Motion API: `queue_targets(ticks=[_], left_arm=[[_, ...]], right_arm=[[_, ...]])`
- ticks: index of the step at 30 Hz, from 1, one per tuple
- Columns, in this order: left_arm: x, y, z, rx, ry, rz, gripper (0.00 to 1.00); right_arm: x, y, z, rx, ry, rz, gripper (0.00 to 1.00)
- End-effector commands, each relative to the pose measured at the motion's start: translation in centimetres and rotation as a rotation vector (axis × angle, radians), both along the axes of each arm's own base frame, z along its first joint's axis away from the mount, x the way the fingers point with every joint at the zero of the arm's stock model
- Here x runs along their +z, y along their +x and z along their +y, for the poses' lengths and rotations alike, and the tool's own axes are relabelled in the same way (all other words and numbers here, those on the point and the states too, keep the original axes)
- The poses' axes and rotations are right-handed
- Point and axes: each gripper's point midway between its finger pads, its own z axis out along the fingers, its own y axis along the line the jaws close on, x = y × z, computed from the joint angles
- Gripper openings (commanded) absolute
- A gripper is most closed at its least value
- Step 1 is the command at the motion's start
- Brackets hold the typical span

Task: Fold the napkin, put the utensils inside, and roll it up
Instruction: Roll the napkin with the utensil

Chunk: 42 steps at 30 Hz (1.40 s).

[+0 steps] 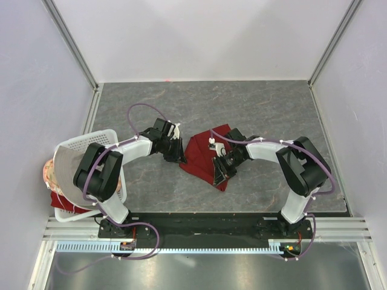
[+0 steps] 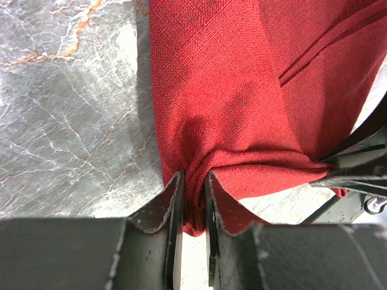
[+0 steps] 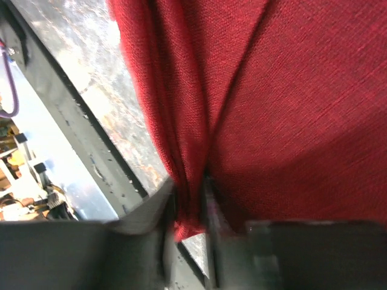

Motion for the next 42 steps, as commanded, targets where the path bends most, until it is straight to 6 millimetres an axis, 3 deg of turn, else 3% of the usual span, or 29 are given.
queue_targets(ticks=[1,6,9,13,17,19,22,27,31,33,42], left_arm=[[-3.2,-0.7,3.0,-0.009,0.166,0.032,0.02],[-2.9,-0.6,2.9,-0.009,0.161,0.027,0.02],[-3.1,-0.7,2.9,-0.011,0.163,0.036,0.02],[-3.2,-0.7,2.9,-0.012,0.165,0.038,0.02],[-3.2,-0.7,2.9,-0.013,0.166,0.037,0.02],[-3.2,-0.8,2.9,-0.013,0.168,0.040,0.02],[-3.2,-0.7,2.9,-0.014,0.166,0.039,0.02],[-3.2,-0.8,2.9,-0.016,0.165,0.041,0.02],[-3.2,-0.8,2.9,-0.016,0.165,0.041,0.02],[-3.2,-0.8,2.9,-0.016,0.166,0.042,0.02],[-3.4,-0.9,2.9,-0.022,0.167,0.048,0.02]], right_arm=[[1.8,1.3,0.1,-0.029,0.009,-0.085,0.39],[6.9,2.6,0.0,-0.031,-0.043,-0.308,0.59],[9.0,1.2,0.8,0.013,-0.049,-0.356,0.61],[9.0,-1.4,1.4,0.072,-0.087,-0.342,0.62],[7.2,-4.2,1.8,0.151,-0.138,-0.297,0.61],[6.6,-4.7,1.8,0.165,-0.170,-0.301,0.61],[6.8,-3.7,1.5,0.121,-0.220,-0.359,0.61],[9.8,0.3,0.2,-0.036,-0.331,-0.534,0.62],[13.8,-0.1,2.1,-0.017,-0.196,-0.596,0.63],[14.6,-0.9,3.2,0.020,-0.136,-0.582,0.63],[9.1,-3.7,4.7,0.188,-0.205,-0.462,0.63]])
